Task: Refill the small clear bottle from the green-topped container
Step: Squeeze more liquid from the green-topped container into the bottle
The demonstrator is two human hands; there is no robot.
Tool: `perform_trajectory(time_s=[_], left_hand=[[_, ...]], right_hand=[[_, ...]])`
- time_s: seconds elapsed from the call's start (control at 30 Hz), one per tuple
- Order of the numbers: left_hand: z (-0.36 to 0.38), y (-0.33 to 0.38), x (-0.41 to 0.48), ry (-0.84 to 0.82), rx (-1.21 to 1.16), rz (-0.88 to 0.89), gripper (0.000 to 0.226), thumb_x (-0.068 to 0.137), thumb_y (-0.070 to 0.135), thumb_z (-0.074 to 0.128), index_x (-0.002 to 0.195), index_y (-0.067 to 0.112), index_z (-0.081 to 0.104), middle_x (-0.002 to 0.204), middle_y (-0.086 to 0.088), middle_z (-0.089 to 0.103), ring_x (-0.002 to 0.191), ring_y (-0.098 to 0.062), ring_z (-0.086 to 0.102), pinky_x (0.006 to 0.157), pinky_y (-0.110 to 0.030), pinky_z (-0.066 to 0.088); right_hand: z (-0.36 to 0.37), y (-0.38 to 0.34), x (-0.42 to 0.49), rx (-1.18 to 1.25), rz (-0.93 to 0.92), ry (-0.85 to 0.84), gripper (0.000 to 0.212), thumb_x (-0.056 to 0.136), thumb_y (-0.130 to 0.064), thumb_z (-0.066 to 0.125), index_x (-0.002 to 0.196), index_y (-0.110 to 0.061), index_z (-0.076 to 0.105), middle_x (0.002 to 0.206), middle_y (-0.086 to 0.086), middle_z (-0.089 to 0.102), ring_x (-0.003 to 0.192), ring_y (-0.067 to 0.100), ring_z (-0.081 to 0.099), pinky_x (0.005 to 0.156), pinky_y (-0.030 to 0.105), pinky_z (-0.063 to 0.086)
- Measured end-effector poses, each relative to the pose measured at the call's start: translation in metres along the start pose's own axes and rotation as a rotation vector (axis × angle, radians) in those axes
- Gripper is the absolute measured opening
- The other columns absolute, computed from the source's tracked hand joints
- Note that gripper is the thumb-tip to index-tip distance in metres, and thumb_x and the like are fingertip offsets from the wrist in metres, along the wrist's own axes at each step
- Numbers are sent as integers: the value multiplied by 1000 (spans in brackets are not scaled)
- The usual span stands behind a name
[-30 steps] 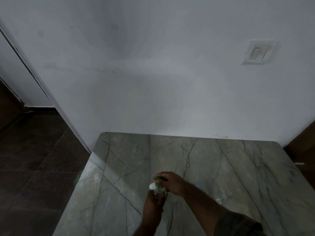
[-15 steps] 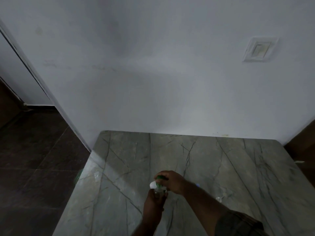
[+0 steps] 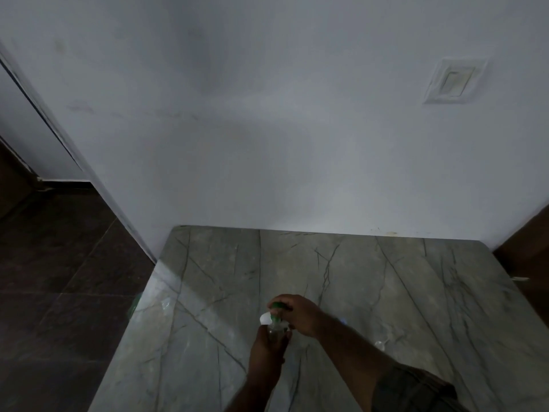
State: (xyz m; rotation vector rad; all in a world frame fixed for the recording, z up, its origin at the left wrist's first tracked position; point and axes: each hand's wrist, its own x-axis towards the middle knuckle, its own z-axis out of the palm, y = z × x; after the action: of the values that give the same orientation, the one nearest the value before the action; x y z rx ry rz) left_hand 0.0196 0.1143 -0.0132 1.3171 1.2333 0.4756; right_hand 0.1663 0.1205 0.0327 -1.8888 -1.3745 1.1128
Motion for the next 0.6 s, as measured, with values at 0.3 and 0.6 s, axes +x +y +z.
perform_trajectory(time_s=[0.3, 0.6], left_hand=[[-1, 11, -1, 19, 53, 25, 25, 94, 22, 61, 115, 28, 48, 90, -8, 71, 67, -14, 63, 51, -25, 49], [0, 1, -3, 26, 46, 2, 26, 88, 30, 68, 110, 23, 57, 89, -3, 69, 69, -15, 65, 47, -17, 48]], right_hand=[[-6, -9, 1, 36, 20, -25, 29, 96, -29, 57, 119, -13, 66, 118, 5, 67, 97, 12, 60, 72, 17, 44], [2, 1, -1, 18, -2, 8, 27, 94, -26, 60, 117, -14, 67, 114, 2, 69, 89, 3, 59, 60, -2, 38]])
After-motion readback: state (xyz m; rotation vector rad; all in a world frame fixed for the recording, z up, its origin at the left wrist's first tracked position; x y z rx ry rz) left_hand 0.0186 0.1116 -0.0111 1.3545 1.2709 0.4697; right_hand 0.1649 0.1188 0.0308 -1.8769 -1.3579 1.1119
